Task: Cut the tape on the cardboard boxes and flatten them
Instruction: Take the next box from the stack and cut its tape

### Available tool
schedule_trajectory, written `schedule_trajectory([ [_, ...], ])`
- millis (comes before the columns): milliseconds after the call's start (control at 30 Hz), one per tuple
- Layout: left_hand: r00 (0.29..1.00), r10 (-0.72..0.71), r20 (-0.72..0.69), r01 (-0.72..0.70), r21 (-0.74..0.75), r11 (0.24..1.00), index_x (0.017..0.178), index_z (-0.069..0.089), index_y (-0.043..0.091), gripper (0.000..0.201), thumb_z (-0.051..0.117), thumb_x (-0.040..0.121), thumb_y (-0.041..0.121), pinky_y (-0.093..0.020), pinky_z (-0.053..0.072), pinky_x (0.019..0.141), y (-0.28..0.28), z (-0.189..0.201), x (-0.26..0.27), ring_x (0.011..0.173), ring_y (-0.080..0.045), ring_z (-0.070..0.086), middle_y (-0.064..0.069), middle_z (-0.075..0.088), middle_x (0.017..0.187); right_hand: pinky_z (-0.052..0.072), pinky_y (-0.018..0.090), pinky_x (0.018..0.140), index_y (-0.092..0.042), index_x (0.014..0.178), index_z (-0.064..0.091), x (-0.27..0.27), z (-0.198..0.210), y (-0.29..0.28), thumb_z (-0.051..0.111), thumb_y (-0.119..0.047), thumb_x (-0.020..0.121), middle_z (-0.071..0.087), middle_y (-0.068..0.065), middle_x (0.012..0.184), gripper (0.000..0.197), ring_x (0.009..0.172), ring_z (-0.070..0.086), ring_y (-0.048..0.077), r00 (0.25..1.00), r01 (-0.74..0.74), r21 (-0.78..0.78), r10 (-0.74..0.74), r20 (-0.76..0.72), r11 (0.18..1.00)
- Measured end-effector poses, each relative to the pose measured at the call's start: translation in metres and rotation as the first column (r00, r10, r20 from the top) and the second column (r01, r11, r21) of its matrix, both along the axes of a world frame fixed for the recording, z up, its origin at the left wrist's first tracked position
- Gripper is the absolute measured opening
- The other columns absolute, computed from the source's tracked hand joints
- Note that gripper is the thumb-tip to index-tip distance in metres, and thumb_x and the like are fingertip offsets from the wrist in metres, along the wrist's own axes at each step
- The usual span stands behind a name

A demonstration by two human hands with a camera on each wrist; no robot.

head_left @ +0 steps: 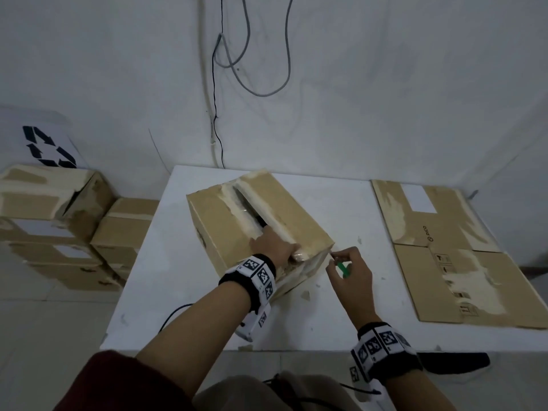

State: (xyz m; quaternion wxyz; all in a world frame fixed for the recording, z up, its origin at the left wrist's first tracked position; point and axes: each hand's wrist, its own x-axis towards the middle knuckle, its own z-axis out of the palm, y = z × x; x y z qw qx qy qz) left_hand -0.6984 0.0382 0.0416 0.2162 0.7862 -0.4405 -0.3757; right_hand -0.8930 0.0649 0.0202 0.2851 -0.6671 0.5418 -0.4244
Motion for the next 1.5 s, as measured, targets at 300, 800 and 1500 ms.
schedule_trajectory([
  [300, 0.898, -0.405, 0.172, 0.379, 0.165, 0.911, 0.11, 0.044, 0.015, 0.043, 0.074, 0.082, 0.028, -0.037, 0.044, 0.086, 0.003, 0.017, 0.079, 0.098, -0.028, 0.052, -0.011, 0.055, 0.122, 0.044, 0.012, 0.072, -0.024, 0.102, 0.057, 0.008, 0.002, -0.03, 0.057, -0.016, 0.098, 0.054, -0.005, 0.104, 0.01, 0.091, 0.054, 0.001, 1.0, 0.012, 0.019, -0.011, -0.021, 1.0],
  [800, 0.849, -0.283, 0.447, 0.243, 0.145, 0.959, 0.129, 0.048, 0.003, 0.084, 0.062, 0.077, 0.067, -0.044, 0.035, 0.1, 0.003, 0.017, 0.104, 0.123, -0.036, 0.04, -0.019, 0.046, 0.131, 0.047, 0.036, 0.085, -0.022, 0.099, 0.051, 0.021, -0.006, -0.051, 0.052, -0.022, 0.101, 0.071, 0.002, 0.096, 0.002, 0.098, 0.066, 0.026, 0.982, -0.153, 0.355, 0.103, 0.156, 0.922],
  [1500, 0.823, -0.428, 0.373, 0.483, -0.065, 0.873, 0.126, 0.048, 0.019, 0.082, 0.084, 0.059, 0.05, -0.035, 0.027, 0.093, 0.018, 0.006, 0.049, 0.116, -0.022, 0.034, 0.001, 0.042, 0.124, 0.046, 0.02, 0.075, -0.036, 0.076, 0.077, 0.065, 0.038, -0.099, 0.073, -0.015, 0.08, 0.072, -0.015, 0.083, 0.022, 0.083, 0.062, -0.002, 0.82, -0.404, 0.349, 0.504, -0.273, 0.846],
])
